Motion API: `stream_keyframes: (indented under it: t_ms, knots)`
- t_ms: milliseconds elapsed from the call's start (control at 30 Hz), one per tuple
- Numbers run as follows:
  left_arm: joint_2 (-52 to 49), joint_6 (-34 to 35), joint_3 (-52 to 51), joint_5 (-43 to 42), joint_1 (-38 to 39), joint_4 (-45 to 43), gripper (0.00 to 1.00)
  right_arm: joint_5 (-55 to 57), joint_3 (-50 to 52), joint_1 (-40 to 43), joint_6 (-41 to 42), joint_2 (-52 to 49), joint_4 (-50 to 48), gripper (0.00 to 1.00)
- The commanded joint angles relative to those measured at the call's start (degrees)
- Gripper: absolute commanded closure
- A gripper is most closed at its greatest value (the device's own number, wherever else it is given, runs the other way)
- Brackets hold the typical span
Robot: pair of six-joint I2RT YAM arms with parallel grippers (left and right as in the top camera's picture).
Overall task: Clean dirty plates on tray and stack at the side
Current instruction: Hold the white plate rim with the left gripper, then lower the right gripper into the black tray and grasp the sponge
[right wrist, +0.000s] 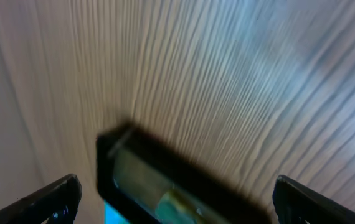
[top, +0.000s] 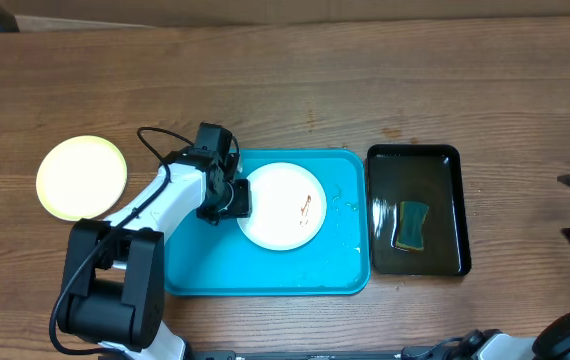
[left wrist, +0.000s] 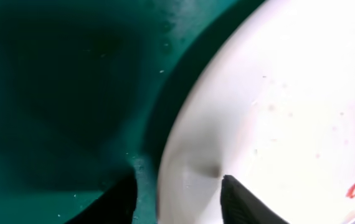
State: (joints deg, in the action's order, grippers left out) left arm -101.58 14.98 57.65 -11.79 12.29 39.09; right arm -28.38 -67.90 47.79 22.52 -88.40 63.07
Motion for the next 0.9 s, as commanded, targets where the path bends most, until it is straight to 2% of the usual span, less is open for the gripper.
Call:
stream_keyframes:
  t_ms: [0,167,300,333,533,667,867]
  knots:
    - [-1.2,-1.1,-1.3,1.0,0.1,-0.8,0.53,3.8,-0.7,-8.2,-5.0,0.6,3.0,0.00]
    - [-1.2,-1.1,-1.3,1.3,0.1,-2.8,0.60,12.2,-0.7,-22.9,-5.0,0.6,6.1,0.05]
    - [-1.2,-1.3,-1.3,1.9,0.1,-3.1,0.63,20.1,-0.7,-35.6,-5.0,0.6,8.1,0.04]
    - [-1.2,-1.3,-1.3,1.9,0.1,-3.0,0.63,21.7,-0.7,-38.4,-4.7,0.6,8.9,0.01]
    - [-1.2,-1.3,-1.3,1.9,0.1,-2.9,0.63,23.2,1.9,-51.9,-1.0,0.6,10.6,0.00]
    - [-1.2,-1.3,-1.3,1.9,0.1,-2.9,0.63,23.3,6.5,-57.7,2.2,0.6,7.2,0.00]
    - [-1.2,-1.3,-1.3,1.9,0.1,-2.9,0.63,23.3,14.3,-61.4,6.5,0.6,-1.3,0.02]
